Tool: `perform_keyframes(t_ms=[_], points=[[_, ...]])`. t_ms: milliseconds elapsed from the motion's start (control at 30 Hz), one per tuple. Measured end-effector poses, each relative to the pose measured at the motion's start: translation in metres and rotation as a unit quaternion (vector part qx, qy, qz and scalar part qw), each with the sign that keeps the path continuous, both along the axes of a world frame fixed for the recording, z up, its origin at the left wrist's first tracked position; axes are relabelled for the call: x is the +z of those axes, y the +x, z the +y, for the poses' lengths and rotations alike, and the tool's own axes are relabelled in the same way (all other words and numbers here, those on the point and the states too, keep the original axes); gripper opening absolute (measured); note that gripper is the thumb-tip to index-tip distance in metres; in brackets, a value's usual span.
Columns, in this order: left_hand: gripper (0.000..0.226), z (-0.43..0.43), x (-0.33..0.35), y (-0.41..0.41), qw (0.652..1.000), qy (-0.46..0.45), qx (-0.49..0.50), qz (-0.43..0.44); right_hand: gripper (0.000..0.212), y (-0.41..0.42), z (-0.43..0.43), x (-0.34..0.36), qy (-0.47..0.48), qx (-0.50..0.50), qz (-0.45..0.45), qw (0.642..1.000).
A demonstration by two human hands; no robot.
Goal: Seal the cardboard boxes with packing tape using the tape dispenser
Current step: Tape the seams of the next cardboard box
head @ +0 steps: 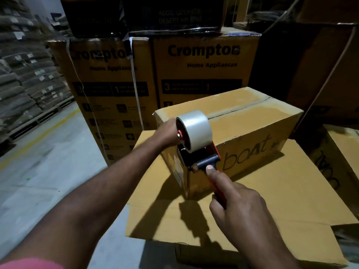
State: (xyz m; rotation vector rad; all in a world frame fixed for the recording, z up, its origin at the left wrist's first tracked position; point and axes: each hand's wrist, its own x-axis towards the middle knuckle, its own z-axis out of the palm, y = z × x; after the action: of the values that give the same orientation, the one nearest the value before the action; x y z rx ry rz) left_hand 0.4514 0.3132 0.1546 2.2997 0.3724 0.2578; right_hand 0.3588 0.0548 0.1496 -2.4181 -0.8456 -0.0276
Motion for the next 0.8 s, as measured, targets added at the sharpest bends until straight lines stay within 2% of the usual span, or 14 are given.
perform_keyframes(t_ms=[100,200,333,400,467,533,600,700,800], points=[[0.029,-0.011,0.001,-0.011,0.996,-0.021,-0.068,0.059,0.066,0.004,-0.002,-0.001,0.005,0.007,-0.018,1.000],[0.083,-0.010,-0.001,-0.013,0.987,-0.022,-0.101,0.121,0.065,0.005,-0.002,-0.009,0.009,0.004,-0.022,1.000],[0.108,-0.011,0.003,-0.013,0.977,0.020,-0.112,0.179,0.068,0.000,-0.007,-0.026,0.030,0.007,-0.020,0.999],[0.097,-0.021,0.008,-0.019,0.973,0.046,-0.118,0.195,0.068,-0.005,-0.012,-0.032,0.041,0.008,-0.020,0.999],[0.061,-0.026,0.006,-0.017,0.977,0.062,-0.085,0.185,0.068,-0.009,-0.016,-0.037,0.048,0.010,-0.021,0.999],[0.040,-0.028,0.004,-0.014,0.978,0.081,-0.064,0.180,0.068,-0.012,-0.022,-0.042,0.060,0.012,-0.026,0.998],[0.043,-0.032,0.004,-0.015,0.976,0.114,-0.069,0.175,0.070,-0.014,-0.028,-0.047,0.065,0.009,-0.021,0.998],[0.064,-0.035,0.000,-0.016,0.966,0.164,-0.099,0.173,0.070,-0.018,-0.032,-0.052,0.073,0.005,-0.004,0.997],[0.071,-0.032,-0.007,-0.017,0.971,0.140,-0.104,0.162,0.070,-0.017,-0.030,-0.057,0.070,0.007,-0.015,0.997]])
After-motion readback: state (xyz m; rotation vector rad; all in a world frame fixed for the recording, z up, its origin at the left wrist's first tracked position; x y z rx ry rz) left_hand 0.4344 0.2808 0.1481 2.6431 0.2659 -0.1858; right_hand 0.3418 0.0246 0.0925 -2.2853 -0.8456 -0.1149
